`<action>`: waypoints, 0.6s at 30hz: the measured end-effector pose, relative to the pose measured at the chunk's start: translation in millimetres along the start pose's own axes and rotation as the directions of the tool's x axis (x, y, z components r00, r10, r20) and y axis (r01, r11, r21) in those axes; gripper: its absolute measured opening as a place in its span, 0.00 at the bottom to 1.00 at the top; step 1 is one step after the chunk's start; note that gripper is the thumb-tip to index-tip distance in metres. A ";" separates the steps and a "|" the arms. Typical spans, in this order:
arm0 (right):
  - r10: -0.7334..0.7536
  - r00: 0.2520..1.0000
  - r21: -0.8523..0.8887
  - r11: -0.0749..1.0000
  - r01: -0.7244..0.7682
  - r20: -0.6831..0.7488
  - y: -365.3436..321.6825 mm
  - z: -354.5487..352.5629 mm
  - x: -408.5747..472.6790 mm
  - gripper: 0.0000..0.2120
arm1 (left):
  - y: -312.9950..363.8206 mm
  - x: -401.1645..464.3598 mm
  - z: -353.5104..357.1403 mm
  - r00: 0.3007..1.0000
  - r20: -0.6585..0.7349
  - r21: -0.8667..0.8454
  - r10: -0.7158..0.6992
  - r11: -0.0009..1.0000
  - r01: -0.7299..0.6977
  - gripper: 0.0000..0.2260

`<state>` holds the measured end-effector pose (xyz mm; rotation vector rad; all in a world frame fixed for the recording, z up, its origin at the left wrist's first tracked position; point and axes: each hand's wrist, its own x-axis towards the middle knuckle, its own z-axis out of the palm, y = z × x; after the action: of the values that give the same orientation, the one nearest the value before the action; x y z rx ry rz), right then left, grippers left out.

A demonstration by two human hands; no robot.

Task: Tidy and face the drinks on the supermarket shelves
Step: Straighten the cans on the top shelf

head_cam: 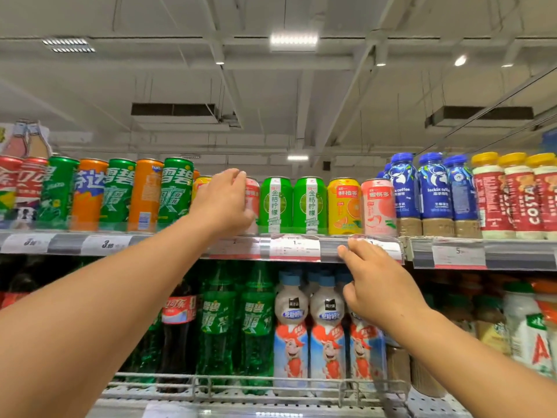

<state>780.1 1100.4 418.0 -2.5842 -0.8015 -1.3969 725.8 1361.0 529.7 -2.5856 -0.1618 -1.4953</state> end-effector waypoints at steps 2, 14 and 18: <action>-0.007 1.000 -0.006 1.000 0.007 -0.010 4.0 0.4 -1.0 0.31 | -1.2 11.8 7.6 0.998 0.056 0.035 -0.019 0.999 0.017 0.40; -0.025 0.998 0.012 1.000 0.026 -0.063 5.1 6.5 -3.4 0.30 | -1.4 20.5 9.0 0.998 0.006 0.082 -0.059 0.995 0.058 0.41; -0.035 0.996 0.007 0.999 0.036 -0.084 4.7 7.2 -3.9 0.30 | -3.3 22.2 8.2 0.998 -0.009 0.088 -0.062 0.994 0.063 0.40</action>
<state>786.1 1097.2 411.6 -2.4986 -0.8434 -1.4973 743.3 1366.1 545.1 -2.5281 -0.3039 -1.4811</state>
